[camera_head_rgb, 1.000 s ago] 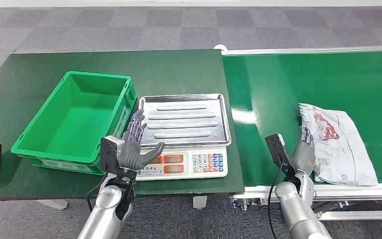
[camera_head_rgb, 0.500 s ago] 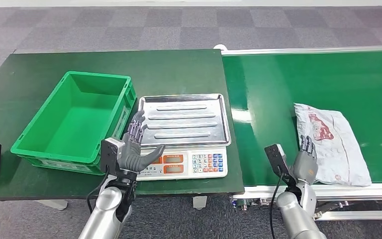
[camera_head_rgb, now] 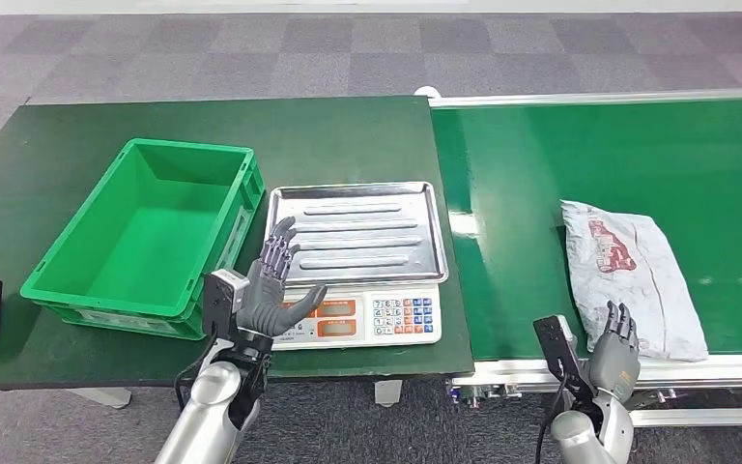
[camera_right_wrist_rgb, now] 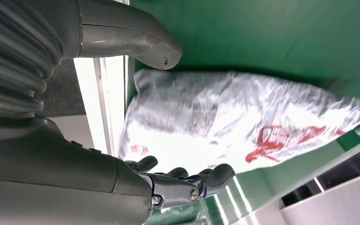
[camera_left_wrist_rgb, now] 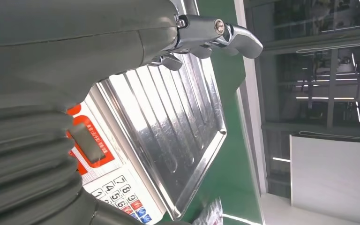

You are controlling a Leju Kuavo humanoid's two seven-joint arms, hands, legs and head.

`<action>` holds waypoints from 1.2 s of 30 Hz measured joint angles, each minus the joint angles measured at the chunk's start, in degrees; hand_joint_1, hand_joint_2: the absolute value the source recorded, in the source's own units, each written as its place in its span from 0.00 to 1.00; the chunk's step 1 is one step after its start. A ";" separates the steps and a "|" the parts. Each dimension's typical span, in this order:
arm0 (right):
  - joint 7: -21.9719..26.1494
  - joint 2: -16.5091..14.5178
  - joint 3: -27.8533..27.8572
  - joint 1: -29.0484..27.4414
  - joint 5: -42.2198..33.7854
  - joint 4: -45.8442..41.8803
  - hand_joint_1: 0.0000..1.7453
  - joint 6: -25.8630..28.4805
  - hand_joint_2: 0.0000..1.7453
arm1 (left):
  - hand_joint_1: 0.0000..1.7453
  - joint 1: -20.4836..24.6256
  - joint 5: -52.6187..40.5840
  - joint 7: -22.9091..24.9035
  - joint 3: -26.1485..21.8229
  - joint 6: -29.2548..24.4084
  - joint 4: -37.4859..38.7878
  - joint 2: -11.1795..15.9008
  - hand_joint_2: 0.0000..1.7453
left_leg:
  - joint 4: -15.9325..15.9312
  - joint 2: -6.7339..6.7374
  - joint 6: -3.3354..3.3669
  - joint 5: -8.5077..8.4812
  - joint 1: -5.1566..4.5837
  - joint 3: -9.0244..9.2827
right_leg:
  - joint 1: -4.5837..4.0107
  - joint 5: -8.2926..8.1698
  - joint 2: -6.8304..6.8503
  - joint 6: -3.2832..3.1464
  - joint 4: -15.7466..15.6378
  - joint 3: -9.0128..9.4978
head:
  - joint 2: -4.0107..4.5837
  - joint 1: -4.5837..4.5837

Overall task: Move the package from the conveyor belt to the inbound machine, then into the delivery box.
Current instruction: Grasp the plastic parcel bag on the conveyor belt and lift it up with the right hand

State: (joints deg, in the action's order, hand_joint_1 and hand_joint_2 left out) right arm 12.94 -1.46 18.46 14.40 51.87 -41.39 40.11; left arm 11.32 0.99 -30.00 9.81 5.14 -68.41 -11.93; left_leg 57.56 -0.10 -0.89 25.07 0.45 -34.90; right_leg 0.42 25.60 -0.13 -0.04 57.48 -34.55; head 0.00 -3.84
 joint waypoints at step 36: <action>-17.67 6.23 -1.59 17.44 11.89 18.18 0.00 -10.18 1.00 | 0.00 -0.59 0.03 0.83 0.00 0.85 -3.17 0.73 1.00 | 0.00 -0.05 0.03 -0.04 -0.01 -0.02 | 0.04 -0.03 0.04 0.03 0.01 0.03 | 0.00 -0.01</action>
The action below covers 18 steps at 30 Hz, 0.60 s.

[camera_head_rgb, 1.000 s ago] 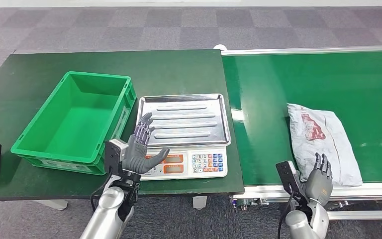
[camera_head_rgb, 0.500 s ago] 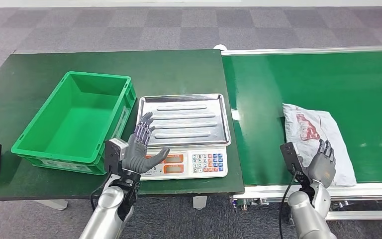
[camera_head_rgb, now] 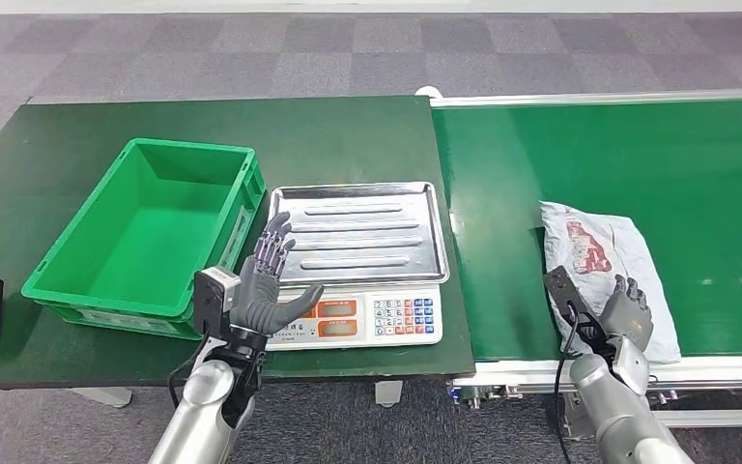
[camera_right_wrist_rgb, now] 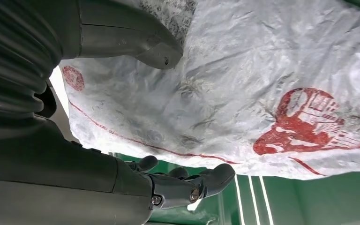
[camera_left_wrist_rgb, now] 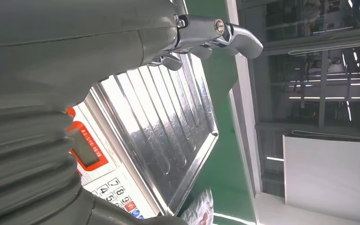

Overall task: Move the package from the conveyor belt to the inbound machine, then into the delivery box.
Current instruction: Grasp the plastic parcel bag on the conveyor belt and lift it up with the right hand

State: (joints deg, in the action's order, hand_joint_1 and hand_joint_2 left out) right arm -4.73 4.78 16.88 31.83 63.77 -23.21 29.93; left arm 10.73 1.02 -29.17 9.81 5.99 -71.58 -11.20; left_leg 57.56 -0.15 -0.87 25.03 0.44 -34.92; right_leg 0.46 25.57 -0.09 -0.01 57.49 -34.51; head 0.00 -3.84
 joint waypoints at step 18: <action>-9.61 -2.07 -2.07 2.13 0.58 5.18 0.00 -21.36 1.00 | 0.00 -1.32 1.75 -0.24 -0.17 1.51 -1.51 1.30 1.00 | 0.00 0.12 0.00 0.42 0.16 1.11 | -0.22 0.33 -0.05 -0.03 -0.19 1.18 | 0.00 -0.01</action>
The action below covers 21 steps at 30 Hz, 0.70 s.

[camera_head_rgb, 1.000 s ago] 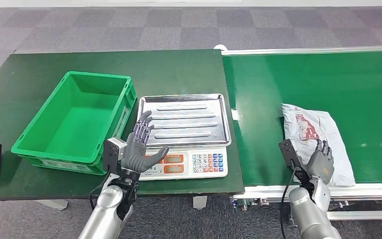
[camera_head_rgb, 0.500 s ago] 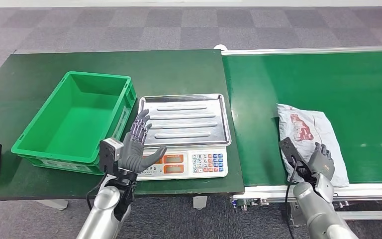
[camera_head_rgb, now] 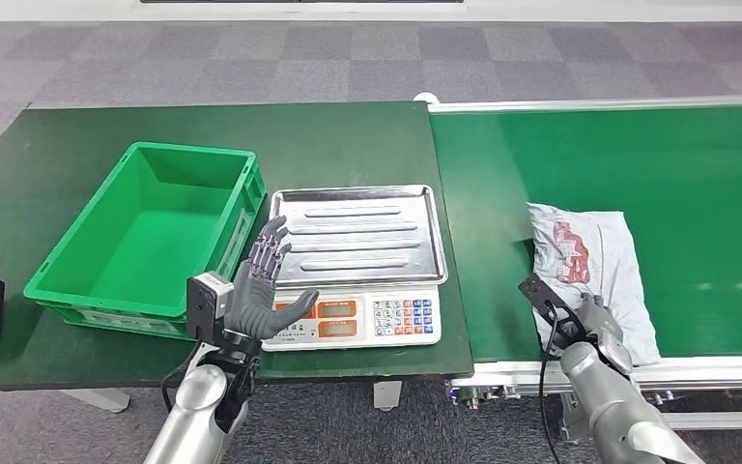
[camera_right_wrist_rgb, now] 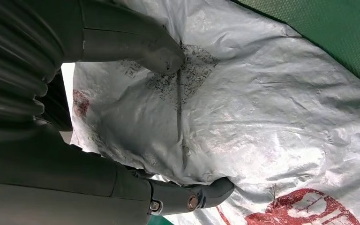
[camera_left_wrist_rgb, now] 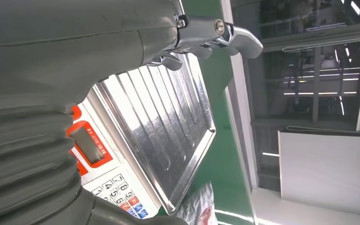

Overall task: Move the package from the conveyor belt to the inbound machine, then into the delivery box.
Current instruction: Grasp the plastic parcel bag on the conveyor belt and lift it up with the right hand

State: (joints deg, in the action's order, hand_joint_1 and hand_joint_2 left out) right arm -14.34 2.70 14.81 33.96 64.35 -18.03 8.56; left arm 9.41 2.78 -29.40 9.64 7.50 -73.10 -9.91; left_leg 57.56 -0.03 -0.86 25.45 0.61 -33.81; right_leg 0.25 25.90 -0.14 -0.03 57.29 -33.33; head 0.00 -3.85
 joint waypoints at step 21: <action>13.24 -3.77 1.09 1.19 -5.02 -0.01 1.00 3.64 1.00 | 0.00 -1.32 -3.08 2.40 -1.19 -0.36 -3.18 0.22 1.00 | 0.00 0.51 -0.05 0.06 0.04 0.44 | 0.01 -0.14 -0.45 -0.05 -0.03 0.31 | 0.00 0.01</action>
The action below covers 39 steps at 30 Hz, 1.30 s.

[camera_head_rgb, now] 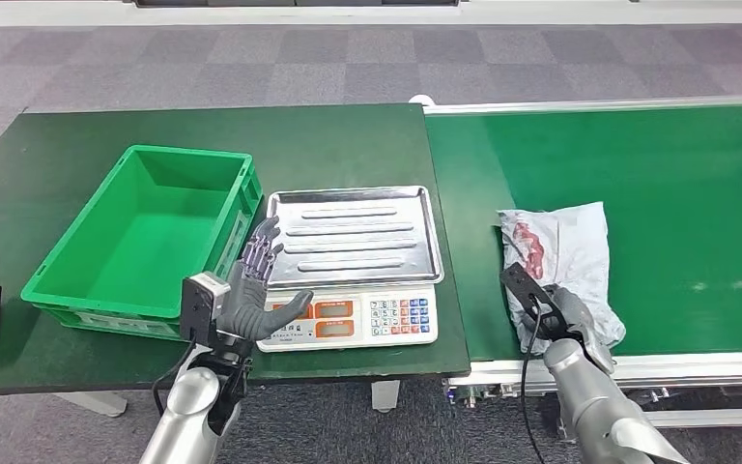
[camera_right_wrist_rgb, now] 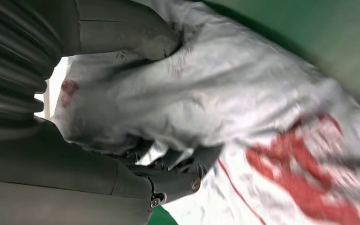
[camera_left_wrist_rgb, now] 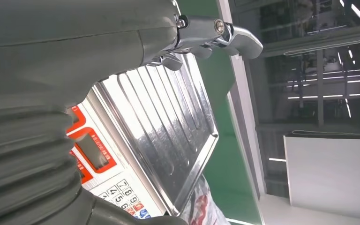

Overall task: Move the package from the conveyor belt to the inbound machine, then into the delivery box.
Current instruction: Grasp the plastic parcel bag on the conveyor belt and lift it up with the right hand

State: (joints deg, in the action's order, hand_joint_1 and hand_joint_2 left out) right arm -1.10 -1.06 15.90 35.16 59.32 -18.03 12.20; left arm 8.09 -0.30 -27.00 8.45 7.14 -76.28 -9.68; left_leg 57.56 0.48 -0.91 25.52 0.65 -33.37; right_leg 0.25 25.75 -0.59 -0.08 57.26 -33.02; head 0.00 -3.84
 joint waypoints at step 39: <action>12.93 -3.47 -18.05 -3.55 -16.99 -31.90 1.00 18.68 1.00 | 0.00 -1.25 -2.61 -1.43 -2.85 -2.70 0.04 0.02 1.00 | 0.00 -0.47 -0.05 -0.10 -0.10 -0.94 | 0.02 0.07 0.36 -0.03 0.09 -0.88 | 0.00 -0.01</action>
State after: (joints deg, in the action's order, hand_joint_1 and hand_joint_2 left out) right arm 11.83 -4.53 -2.15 31.60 42.34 -49.93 30.88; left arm 6.84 -2.91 -28.43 5.60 4.44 -76.24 -9.67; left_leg 57.55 0.01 -0.96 25.42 0.55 -34.31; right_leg 0.27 25.83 -0.23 -0.12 57.35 -33.90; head 0.00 -3.85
